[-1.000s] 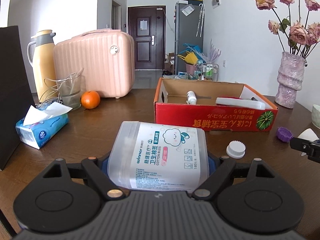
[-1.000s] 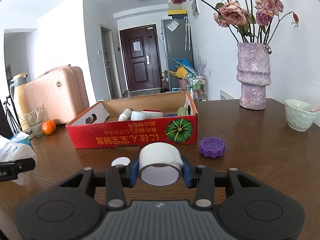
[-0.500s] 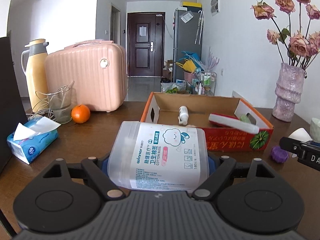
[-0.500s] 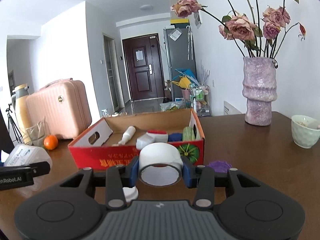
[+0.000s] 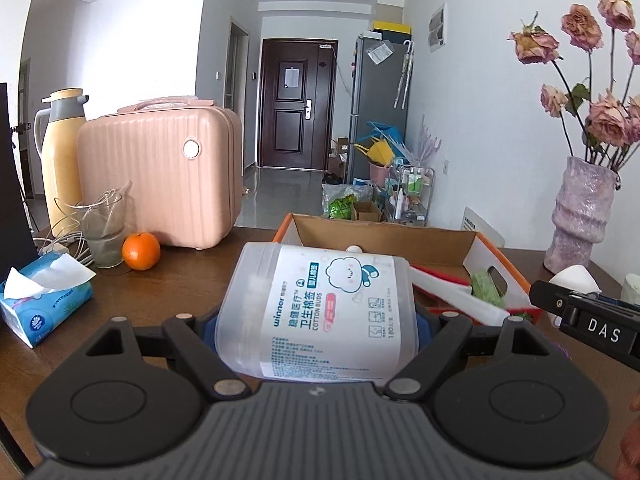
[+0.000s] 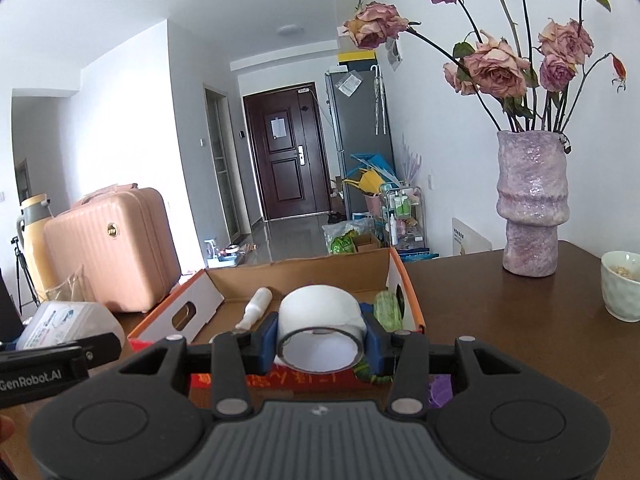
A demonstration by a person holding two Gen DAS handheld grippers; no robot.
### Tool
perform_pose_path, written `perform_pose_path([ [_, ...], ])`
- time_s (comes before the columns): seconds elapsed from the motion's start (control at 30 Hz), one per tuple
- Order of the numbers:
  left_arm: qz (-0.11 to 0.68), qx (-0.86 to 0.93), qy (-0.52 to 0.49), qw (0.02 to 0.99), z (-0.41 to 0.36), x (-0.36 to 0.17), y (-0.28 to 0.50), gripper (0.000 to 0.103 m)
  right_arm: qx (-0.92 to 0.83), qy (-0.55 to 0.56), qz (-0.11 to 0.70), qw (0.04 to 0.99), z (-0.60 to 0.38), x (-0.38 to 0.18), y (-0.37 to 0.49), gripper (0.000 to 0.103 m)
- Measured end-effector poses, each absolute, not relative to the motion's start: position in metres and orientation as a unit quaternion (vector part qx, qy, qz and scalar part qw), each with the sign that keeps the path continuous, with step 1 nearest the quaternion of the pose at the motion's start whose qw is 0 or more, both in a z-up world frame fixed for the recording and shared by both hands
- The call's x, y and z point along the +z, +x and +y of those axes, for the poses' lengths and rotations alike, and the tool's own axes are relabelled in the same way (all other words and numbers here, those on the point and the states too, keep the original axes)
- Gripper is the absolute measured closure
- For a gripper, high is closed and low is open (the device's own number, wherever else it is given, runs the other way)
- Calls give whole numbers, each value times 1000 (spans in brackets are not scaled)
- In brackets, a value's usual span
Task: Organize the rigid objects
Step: 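Carry the wipes pack and the tape roll over the red box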
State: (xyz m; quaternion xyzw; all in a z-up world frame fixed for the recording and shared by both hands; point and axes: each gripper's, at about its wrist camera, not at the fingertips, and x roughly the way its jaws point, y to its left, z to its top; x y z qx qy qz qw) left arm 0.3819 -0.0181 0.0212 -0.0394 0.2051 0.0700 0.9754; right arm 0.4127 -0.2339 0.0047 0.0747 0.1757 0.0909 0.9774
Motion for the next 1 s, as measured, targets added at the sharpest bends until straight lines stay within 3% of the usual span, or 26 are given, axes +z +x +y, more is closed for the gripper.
perform_pose_path([
  [1.0, 216, 89, -57, 971, -16, 10, 501, 19, 77, 84, 192, 975, -224, -4, 519, 61],
])
